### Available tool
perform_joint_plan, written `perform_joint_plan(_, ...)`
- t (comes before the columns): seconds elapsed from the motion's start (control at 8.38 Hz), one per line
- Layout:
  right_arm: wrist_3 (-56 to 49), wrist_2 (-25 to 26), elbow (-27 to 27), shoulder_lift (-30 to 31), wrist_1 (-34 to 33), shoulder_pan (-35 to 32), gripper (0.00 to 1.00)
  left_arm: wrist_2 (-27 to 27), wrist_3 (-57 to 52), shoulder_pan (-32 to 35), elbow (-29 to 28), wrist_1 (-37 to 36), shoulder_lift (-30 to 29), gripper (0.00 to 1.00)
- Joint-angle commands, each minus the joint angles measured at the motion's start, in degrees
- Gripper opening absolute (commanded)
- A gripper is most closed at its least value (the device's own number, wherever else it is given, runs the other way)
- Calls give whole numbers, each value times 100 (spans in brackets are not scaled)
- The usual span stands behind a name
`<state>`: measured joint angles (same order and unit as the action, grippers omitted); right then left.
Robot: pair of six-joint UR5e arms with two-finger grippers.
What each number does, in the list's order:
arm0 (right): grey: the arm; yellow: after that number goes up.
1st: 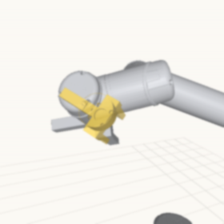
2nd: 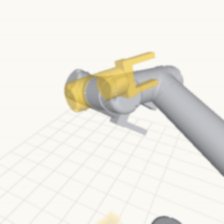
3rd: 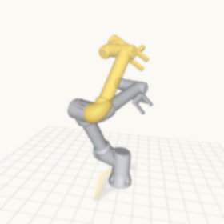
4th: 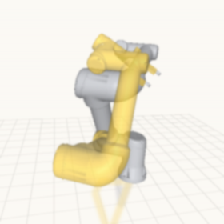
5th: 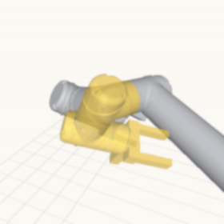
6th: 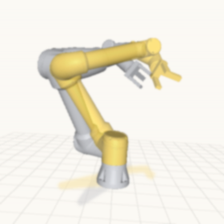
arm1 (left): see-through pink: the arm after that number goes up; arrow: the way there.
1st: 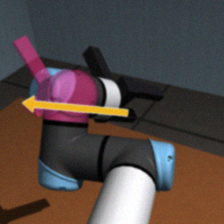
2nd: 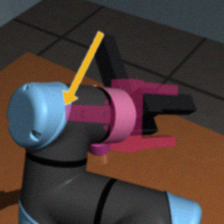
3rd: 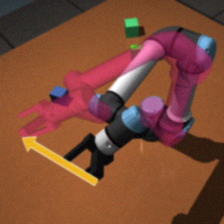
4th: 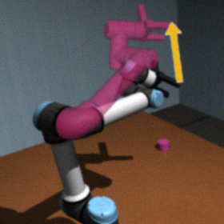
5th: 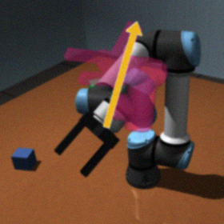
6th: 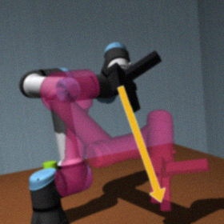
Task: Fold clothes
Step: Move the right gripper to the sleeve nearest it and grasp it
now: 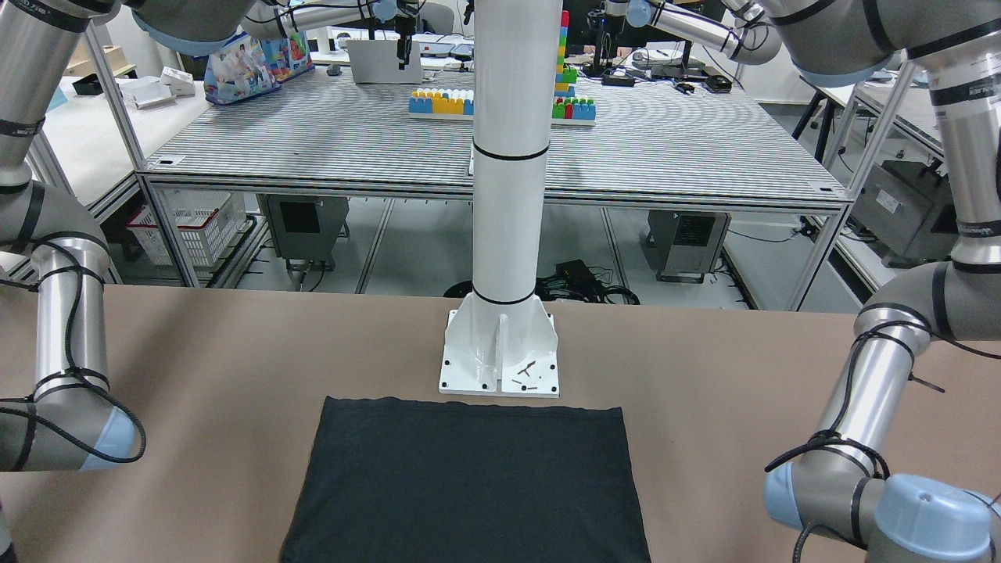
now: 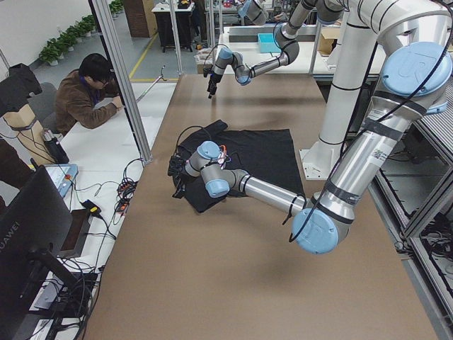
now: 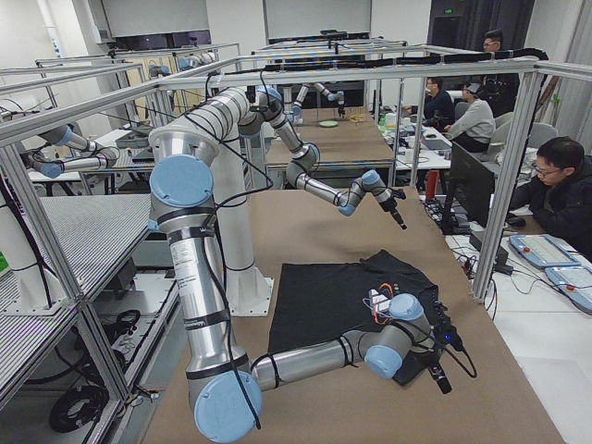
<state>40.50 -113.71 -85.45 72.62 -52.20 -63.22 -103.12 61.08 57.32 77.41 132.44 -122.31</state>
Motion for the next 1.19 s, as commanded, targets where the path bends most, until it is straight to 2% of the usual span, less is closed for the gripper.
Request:
perform_joint_plan(0.0, 887, 338, 11, -2, 491, 739, 94, 11, 246, -89, -42, 27, -48, 100)
perform_joint_plan(0.12, 941, 819, 63, -2, 492, 1002, 94, 38, 395, -124, -24, 27, -48, 100)
perform_joint_plan(0.24, 942, 1076, 255, -2, 683, 1118, 94, 160, 492, -159, -24, 27, -48, 100)
perform_joint_plan(0.48, 942, 1105, 1079, -11, 1752, 1180, 94, 187, 502, -186, -7, 27, -56, 100)
perform_joint_plan(1.07, 1329, 1070, 1039, -125, 1775, 1251, 93, 187, 510, -195, -7, 9, -153, 100)
